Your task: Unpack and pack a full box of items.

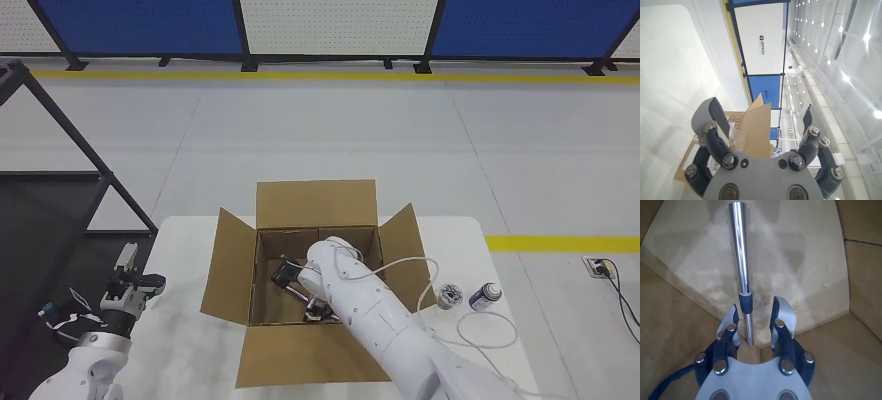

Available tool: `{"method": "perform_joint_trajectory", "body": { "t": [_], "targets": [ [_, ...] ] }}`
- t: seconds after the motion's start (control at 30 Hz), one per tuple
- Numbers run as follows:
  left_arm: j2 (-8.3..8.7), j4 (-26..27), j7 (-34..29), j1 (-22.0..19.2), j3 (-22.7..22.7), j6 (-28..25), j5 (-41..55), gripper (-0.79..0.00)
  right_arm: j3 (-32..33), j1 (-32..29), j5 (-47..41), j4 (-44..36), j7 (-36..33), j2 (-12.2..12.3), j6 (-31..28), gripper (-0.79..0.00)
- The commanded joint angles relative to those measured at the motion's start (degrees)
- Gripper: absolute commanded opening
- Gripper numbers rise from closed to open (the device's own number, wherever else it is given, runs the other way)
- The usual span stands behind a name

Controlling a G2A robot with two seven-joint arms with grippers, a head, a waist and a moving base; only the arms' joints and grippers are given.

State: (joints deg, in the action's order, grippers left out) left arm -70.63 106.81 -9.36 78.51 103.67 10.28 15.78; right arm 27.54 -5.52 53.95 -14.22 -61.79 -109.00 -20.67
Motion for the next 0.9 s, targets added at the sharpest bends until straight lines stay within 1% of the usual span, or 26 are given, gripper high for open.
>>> {"method": "perform_joint_trajectory", "body": {
  "t": [0.0,0.23,0.33,0.4,0.5,0.6,0.73,0.87],
  "targets": [
    [0.0,0.0,0.0,0.0,0.0,0.0,0.0,0.0,0.0,0.0,0.1,0.6,0.2,-0.3,-0.1,-0.422],
    [0.0,0.0,0.0,0.0,0.0,0.0,0.0,0.0,-0.1,0.0,0.6,2.6,1.0,-1.2,0.1,-0.474],
    [0.0,0.0,0.0,0.0,0.0,0.0,0.0,0.0,0.0,0.1,0.8,3.2,1.6,-1.4,0.9,-0.483],
    [0.0,0.0,0.0,0.0,0.0,0.0,0.0,0.0,0.1,0.2,0.9,3.5,2.4,-1.5,1.9,-0.517],
    [0.0,0.0,0.0,0.0,0.0,0.0,0.0,0.0,0.3,0.3,1.0,3.9,3.4,-1.7,3.7,-0.529],
    [0.0,0.0,0.0,0.0,0.0,0.0,0.0,0.0,0.6,0.4,0.7,4.2,4.4,-1.8,4.8,-0.579],
    [0.0,0.0,0.0,0.0,0.0,0.0,0.0,0.0,0.8,0.4,0.7,4.4,4.3,-1.8,4.2,-0.557],
    [0.0,0.0,0.0,0.0,0.0,0.0,0.0,0.0,0.9,0.2,0.9,4.6,4.2,-1.9,4.2,-0.56]
  ]
}}
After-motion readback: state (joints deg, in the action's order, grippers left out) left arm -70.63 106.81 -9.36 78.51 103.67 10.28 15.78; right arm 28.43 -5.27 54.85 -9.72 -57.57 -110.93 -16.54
